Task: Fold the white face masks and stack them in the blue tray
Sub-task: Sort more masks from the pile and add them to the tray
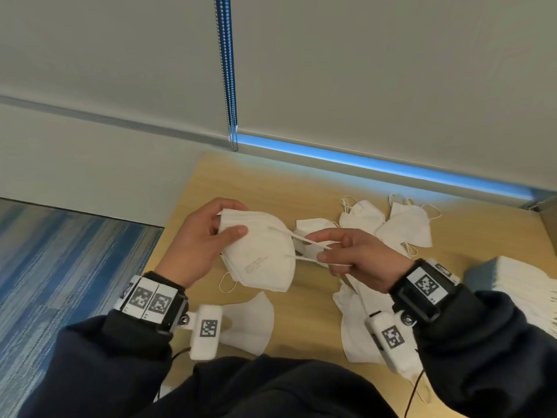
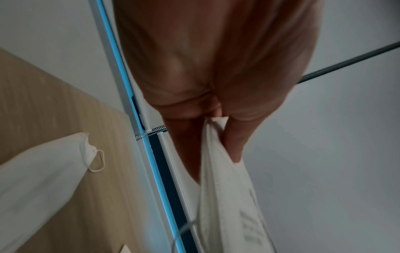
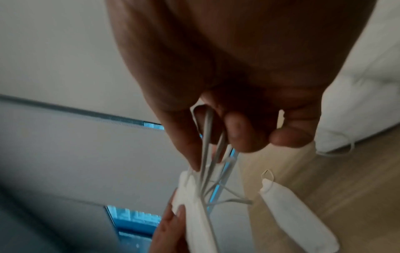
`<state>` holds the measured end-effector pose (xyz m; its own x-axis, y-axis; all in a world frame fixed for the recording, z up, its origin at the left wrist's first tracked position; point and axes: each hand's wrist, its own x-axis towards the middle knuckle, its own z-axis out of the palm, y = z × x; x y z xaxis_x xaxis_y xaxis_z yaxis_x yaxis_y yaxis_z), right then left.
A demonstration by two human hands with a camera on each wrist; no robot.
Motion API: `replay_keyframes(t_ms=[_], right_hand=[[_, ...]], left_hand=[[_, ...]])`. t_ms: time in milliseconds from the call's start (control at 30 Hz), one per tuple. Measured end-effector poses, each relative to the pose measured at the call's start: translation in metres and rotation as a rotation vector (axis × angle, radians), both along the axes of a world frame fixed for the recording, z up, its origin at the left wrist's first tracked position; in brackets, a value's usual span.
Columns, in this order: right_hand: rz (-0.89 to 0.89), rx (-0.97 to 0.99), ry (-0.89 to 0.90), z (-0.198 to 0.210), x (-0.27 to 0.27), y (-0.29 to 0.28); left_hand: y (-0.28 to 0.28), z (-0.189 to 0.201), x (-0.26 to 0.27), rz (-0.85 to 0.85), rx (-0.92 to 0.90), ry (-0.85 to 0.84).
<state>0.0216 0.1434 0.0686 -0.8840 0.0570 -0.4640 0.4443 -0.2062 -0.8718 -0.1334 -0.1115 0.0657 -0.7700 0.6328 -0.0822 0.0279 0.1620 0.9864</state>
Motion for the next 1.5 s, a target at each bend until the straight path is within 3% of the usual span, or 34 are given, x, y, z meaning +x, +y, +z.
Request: replay_keyframes(t_ms=[100,267,400,567,633,733,800,900,1100,1267,1500], right_hand=[[0.032,0.214,-0.006,-0.002,-0.003,-0.008],[0.202,0.281,0.04,-0.006,-0.009,-0.03],[0.273,0.286,0.058,0.0,-0.002,-0.032],[-0.035,0.243,0.065,-0.006,0.011,-0.02],[-0.212,0.084,0.044,-0.007,0.016,-0.014],[-0.318,-0.262,-0.024,-0.008,0.023,-0.017],[-0.301,-0.174,-0.067,-0.013,0.027,-0.021],[-0.166,0.194,-0.046,-0.017,0.034,-0.022],[-0.176,0.342,-0.003,-0.022,0.052,-0.018],[-0.231,0.254,-0.055,-0.029,0.081,-0.006],[-0.376,0.111,-0.056,-0.036,0.141,0.041]], left_hand=[[0.004,-0.002,0.004,-0.014,-0.001,0.028],[0.012,-0.004,0.013,-0.08,0.02,0.04],[0.006,-0.003,0.016,-0.259,-0.045,0.051],[-0.01,-0.013,0.014,-0.343,-0.145,0.128],[-0.014,-0.018,0.016,-0.343,-0.171,0.123],[-0.011,-0.021,0.025,-0.364,-0.165,0.077],[-0.005,-0.022,0.03,-0.371,-0.16,0.074],[0.006,-0.021,0.037,-0.347,-0.122,0.038],[0.028,-0.02,0.056,-0.304,-0.05,-0.037],[0.05,-0.023,0.068,-0.259,-0.076,-0.009],[0.086,-0.033,0.079,-0.382,-0.191,0.074]])
